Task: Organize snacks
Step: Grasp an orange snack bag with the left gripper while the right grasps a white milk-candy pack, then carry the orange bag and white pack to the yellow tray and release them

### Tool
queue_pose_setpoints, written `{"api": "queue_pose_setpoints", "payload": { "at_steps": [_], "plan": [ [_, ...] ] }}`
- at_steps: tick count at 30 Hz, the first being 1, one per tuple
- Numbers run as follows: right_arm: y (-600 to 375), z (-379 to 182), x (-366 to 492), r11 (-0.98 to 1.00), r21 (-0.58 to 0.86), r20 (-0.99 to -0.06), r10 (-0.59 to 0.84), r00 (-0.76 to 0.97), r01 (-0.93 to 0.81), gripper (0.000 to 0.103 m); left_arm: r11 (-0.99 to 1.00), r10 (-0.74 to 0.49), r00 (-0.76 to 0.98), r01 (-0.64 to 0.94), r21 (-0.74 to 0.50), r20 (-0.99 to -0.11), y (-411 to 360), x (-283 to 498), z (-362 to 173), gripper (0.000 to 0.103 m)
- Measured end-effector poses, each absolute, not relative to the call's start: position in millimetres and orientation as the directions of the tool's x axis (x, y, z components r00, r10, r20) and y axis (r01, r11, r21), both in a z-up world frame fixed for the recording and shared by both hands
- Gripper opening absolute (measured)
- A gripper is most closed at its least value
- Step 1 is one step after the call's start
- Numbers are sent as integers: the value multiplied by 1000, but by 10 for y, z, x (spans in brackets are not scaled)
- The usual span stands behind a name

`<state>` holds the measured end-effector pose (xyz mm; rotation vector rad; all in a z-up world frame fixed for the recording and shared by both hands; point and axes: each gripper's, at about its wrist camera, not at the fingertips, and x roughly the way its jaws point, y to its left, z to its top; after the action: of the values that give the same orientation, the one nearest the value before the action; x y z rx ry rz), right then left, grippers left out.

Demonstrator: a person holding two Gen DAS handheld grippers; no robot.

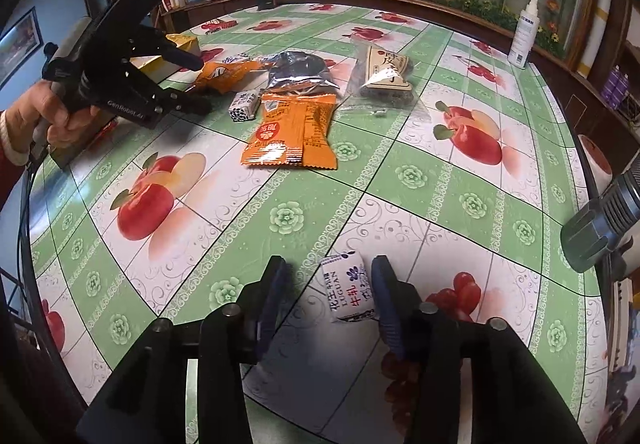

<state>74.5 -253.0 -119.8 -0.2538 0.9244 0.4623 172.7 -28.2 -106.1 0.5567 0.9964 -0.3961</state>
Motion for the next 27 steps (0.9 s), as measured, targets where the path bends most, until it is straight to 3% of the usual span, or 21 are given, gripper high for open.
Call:
{"api": "queue_pose_setpoints", "payload": {
  "at_steps": [6, 11, 13, 17, 20, 27],
  "plan": [
    [-2586, -1195, 732, 880, -18, -814, 263, 518, -475, 47, 823, -111, 433, 545, 162, -895, -189, 1908, -1086, 77],
    [-2647, -1186, 697, 889, -17, -814, 254, 522, -458, 39, 866, -189, 338, 500, 6, -922, -108, 2144, -1152, 86],
    [-2675, -1181, 686, 897, -11, -810, 252, 530, -442, 20, 866, -190, 347, 501, 10, -918, -137, 2096, -1140, 78],
    [-2728, -1170, 677, 912, 12, -804, 253, 538, -410, 20, 859, -201, 354, 511, 9, -913, -190, 1895, -1073, 24],
    [-2763, -1153, 682, 915, 66, -797, 288, 530, -397, 20, 861, -185, 375, 507, 34, -909, -218, 1712, -1065, 17],
    [-2752, -1136, 616, 897, 209, -767, 397, 504, -389, 20, 879, -286, 388, 471, -78, -876, -151, 1435, -968, 5]
  ]
}}
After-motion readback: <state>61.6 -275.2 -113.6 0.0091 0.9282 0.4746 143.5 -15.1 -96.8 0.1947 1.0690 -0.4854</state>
